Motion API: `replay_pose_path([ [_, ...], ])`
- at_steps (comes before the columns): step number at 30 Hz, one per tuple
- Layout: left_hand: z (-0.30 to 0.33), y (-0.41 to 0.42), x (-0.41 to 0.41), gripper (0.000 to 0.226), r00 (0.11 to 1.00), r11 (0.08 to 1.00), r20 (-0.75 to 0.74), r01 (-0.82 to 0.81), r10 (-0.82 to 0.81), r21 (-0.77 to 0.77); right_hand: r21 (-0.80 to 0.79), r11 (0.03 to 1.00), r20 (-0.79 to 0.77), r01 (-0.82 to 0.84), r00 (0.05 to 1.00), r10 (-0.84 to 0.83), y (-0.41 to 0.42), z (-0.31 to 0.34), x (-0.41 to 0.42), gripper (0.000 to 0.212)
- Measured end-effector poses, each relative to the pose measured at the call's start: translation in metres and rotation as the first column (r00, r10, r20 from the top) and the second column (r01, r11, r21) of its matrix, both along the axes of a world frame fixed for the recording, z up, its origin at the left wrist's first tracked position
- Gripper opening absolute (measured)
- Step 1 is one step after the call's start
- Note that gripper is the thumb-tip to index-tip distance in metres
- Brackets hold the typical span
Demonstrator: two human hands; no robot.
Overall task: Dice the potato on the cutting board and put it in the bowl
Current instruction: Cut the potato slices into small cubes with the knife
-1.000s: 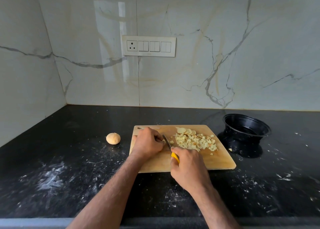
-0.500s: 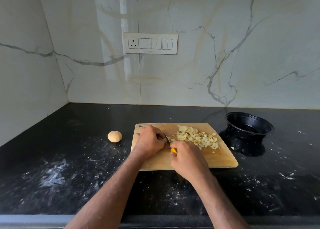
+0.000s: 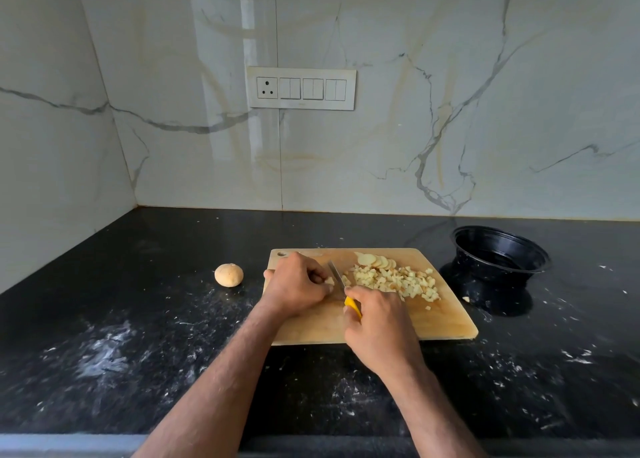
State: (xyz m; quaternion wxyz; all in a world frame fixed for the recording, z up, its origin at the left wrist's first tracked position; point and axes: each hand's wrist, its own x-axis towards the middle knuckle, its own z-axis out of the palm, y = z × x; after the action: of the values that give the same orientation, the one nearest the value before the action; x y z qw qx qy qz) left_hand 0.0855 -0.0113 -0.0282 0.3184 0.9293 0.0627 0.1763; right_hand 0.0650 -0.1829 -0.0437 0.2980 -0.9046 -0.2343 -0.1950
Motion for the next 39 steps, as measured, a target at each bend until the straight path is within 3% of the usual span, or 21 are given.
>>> replay_pose_path([
  [23,-0.008,0.004,0.01,0.007,0.996,0.996,-0.037,-0.085,0.084,-0.011,-0.085,0.996,-0.009,-0.004,1.0,0.003,0.003,0.001,0.001,0.034],
  [39,-0.011,0.002,0.012,0.008,0.997,0.997,-0.02,-0.08,0.08,-0.018,-0.118,0.99,-0.163,-0.082,0.985,0.062,0.003,0.013,0.01,0.03],
])
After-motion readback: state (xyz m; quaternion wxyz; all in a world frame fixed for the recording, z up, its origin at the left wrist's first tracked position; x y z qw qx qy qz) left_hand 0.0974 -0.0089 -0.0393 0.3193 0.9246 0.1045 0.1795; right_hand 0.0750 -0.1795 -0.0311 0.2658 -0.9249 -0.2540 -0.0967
